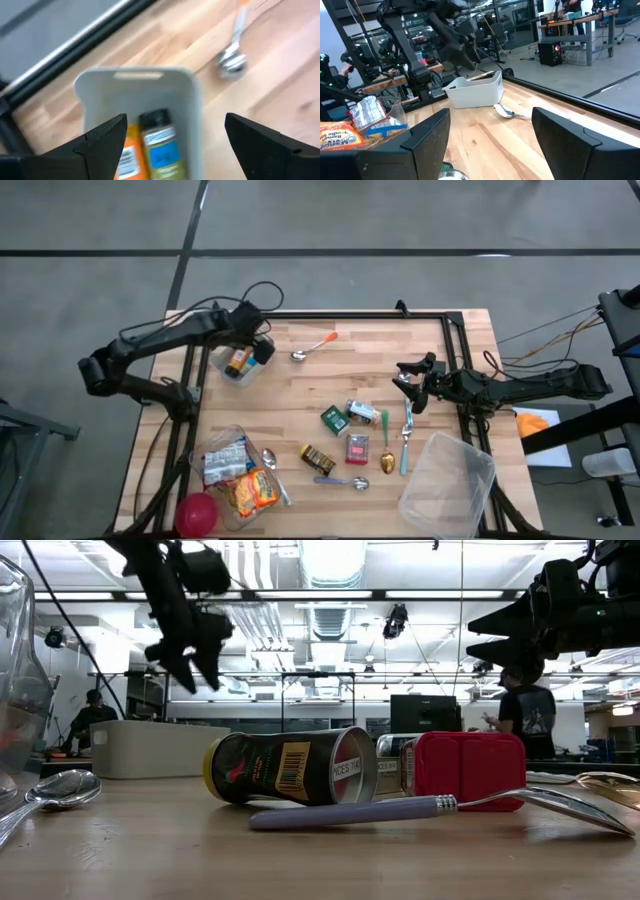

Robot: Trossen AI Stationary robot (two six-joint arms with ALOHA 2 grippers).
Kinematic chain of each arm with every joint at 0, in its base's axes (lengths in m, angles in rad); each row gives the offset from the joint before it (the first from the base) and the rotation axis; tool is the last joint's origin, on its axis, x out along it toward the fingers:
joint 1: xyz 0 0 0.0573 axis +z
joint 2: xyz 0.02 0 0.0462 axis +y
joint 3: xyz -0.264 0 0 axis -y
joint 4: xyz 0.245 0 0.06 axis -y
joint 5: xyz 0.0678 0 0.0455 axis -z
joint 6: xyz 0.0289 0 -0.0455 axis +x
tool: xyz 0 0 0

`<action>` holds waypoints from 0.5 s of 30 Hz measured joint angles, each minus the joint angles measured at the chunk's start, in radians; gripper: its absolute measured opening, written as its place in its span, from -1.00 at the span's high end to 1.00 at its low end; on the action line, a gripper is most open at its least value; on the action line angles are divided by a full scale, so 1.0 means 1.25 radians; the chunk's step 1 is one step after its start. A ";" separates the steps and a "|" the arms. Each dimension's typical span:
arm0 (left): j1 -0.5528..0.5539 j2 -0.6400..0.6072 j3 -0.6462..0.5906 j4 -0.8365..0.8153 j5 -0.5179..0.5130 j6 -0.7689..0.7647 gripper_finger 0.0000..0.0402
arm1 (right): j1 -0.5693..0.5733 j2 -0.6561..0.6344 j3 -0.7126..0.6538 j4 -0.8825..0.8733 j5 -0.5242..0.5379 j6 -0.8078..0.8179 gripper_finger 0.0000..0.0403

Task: Pick & Place Food Item
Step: Put the golden seasoning bottle into the gray bin

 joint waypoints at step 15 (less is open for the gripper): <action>-0.240 -0.023 -0.001 0.137 -0.145 -0.179 -0.68 | 0.000 0.000 0.000 0.000 0.000 0.000 -0.37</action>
